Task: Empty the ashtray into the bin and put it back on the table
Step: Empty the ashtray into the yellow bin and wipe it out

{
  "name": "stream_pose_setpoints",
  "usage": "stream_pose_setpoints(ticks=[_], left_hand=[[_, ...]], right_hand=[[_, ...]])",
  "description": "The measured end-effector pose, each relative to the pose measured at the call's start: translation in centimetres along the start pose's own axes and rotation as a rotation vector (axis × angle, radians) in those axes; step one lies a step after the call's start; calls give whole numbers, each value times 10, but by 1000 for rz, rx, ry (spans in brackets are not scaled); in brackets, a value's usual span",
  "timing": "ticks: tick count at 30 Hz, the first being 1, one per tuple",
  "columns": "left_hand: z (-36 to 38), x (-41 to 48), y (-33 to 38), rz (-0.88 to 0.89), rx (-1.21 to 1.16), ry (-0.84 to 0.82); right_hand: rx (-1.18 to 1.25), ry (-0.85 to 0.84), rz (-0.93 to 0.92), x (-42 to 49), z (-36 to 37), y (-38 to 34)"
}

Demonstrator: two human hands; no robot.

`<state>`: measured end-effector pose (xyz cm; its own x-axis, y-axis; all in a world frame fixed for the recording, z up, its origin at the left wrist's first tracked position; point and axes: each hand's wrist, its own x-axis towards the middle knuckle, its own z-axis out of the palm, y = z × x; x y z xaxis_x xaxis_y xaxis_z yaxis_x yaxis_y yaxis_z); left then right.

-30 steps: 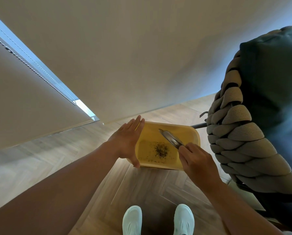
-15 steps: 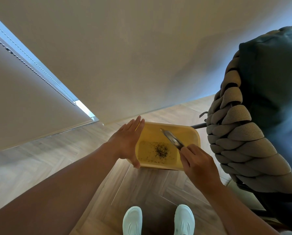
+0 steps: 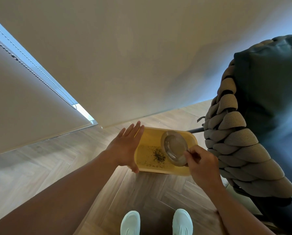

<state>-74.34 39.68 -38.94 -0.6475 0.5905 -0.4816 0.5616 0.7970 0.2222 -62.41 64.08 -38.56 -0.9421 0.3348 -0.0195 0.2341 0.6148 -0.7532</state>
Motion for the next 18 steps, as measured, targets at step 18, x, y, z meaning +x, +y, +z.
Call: stream_pose_setpoints(ticks=[18], left_hand=[[-16, -9, 46, 65, -565, 236]], right_hand=[[749, -288, 685, 15, -12, -16]])
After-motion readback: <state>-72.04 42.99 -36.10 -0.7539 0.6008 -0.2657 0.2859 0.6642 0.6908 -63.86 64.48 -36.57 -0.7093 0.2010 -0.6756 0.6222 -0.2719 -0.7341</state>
